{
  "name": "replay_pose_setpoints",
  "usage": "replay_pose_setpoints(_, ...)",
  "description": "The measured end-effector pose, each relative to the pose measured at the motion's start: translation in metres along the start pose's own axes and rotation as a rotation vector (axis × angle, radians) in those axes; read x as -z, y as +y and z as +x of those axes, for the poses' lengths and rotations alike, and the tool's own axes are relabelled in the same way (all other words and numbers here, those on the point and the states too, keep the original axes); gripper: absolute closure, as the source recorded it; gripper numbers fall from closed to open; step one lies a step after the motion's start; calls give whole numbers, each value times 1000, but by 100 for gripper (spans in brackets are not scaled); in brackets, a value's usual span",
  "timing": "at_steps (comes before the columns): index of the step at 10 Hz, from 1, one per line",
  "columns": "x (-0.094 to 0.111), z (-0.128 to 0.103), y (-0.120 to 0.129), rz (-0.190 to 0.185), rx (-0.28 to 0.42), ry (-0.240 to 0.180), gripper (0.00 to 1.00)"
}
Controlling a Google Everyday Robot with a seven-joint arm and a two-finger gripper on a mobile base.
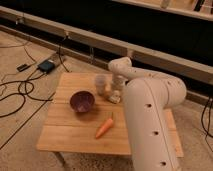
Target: Place the white sponge in the ceramic bowl
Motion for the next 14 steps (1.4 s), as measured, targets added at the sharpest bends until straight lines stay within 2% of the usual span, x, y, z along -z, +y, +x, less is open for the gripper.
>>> replay_pose_setpoints(1,11,2,3,-8,6,-6,94)
replay_pose_setpoints(2,20,6,6,-13,10,-9,99)
replay_pose_setpoints(6,55,39,16,3,42,-5,100)
replay_pose_setpoints(9,80,80,30,21,103,4,100)
replay_pose_setpoints(11,88,107,57,10,168,15,100)
replay_pose_setpoints(14,84,135,103,-13,271,40,100)
